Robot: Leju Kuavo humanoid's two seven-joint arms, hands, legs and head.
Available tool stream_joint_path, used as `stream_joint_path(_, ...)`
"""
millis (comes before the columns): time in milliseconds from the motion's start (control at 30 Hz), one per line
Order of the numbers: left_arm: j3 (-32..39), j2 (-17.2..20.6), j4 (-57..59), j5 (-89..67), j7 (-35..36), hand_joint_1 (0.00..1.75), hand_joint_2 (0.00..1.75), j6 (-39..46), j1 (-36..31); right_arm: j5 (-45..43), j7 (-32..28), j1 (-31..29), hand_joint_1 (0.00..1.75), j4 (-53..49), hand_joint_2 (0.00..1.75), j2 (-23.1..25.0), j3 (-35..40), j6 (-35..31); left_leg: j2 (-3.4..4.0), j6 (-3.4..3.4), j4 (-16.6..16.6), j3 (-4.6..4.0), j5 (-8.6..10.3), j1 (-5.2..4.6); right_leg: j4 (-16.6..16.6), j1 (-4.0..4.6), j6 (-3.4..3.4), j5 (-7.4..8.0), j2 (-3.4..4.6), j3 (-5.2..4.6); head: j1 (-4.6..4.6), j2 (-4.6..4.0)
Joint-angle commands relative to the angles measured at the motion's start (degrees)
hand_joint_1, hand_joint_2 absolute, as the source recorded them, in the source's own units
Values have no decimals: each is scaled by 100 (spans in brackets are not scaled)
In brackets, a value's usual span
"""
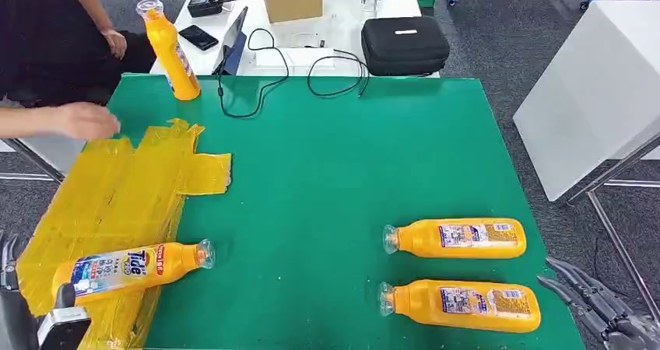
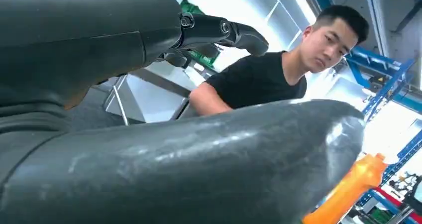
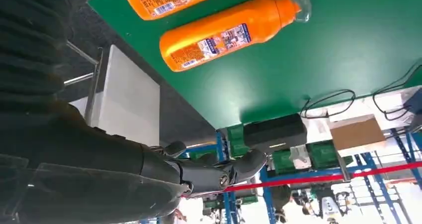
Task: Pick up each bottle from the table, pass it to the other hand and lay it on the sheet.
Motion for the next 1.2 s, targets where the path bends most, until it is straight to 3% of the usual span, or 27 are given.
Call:
stream_joint_path(33, -293, -46, -352, 533, 6, 0, 0, -168, 60, 539, 1141, 659, 0, 237, 175, -1278, 1087, -1214, 13, -8, 4, 12, -9, 3, 0, 3, -1, -6, 7, 13, 0, 0)
stream_joint_path(167, -650, -17, -534, 632, 6, 0, 0, -125, 76, 1484, 2955, 890, 0, 502, 175, -3074, 2654, -2835, 37, -10, 10, 30, -20, 6, -2, 6, 2, -6, 26, 31, 0, 0)
stream_joint_path(267, -785, 1, -691, 830, 6, 0, 0, -202, 121, 1890, 3707, 355, 0, 737, 175, -3488, 3607, -3112, 39, -6, 1, 24, -9, 4, -12, 4, 2, 6, 31, 25, 0, 0)
stream_joint_path(400, -959, 37, -767, 782, 6, 0, 0, -140, 148, 1857, 3877, -833, 0, 1158, 175, -3311, 4817, -2893, 25, -13, -4, 45, -9, 8, -22, 8, 0, 3, 11, 49, 2, 0)
stream_joint_path(467, -1052, 54, -723, 755, 6, 0, 0, -165, 99, 1676, 3689, -1697, 0, 1664, 175, -2904, 5396, -2621, 0, -9, -11, 49, -1, 11, -30, 11, -1, 0, -11, 55, 2, 0)
stream_joint_path(600, -1197, 111, -654, 741, 6, 0, 0, -103, 12, 1354, 3269, -2802, 0, 2645, 175, -2205, 6166, -2229, -8, -10, -20, 57, 1, 15, -46, 15, -1, 2, -20, 74, 0, 0)
stream_joint_path(767, -1263, 192, -677, 824, 6, 0, 0, -22, 25, 1264, 3464, -3102, 0, 2684, 175, -2359, 6732, -2278, 3, -8, -9, 46, -1, 8, -26, 8, -1, 0, -11, 51, -2, 0)
stream_joint_path(1033, -1258, 199, -665, 831, 6, 0, 0, -26, 12, 1267, 3464, -3096, 0, 2666, 175, -2416, 6745, -2302, 5, -2, -4, 28, 1, -2, -11, -2, 1, 1, -3, 29, 0, 0)
stream_joint_path(1200, -1251, 179, -709, 841, 6, 0, 0, -16, 62, 1413, 3910, -3112, 0, 2465, 175, -2773, 6975, -2449, 7, -6, 1, 34, -5, -4, -5, -4, 0, -6, -4, 35, 0, 0)
